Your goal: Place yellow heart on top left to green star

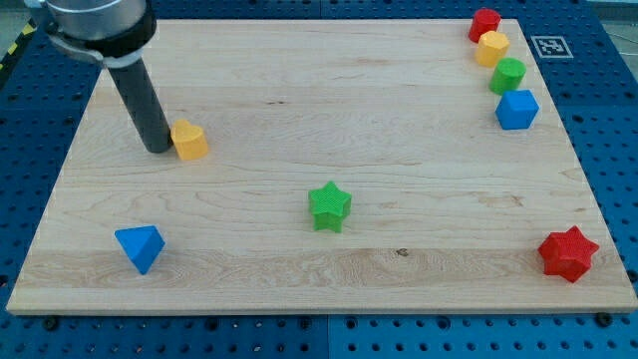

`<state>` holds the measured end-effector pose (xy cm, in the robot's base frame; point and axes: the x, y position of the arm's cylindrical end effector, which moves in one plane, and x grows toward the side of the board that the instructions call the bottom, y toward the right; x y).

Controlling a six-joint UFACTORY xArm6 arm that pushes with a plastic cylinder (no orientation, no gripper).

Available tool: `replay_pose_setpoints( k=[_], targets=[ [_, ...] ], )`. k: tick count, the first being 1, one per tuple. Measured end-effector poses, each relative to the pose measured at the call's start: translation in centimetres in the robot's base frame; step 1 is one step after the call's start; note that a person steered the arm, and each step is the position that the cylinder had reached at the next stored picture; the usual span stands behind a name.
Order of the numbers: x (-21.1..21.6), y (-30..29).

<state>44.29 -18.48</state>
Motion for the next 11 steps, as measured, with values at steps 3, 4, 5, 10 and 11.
replay_pose_setpoints(
  k=[3,4,5,10,11],
  targets=[
    [-0.1,4.3],
    [-0.6,0.5],
    [-4.5,0.6],
    [-2.0,8.3],
    [0.1,11.5]
  ],
)
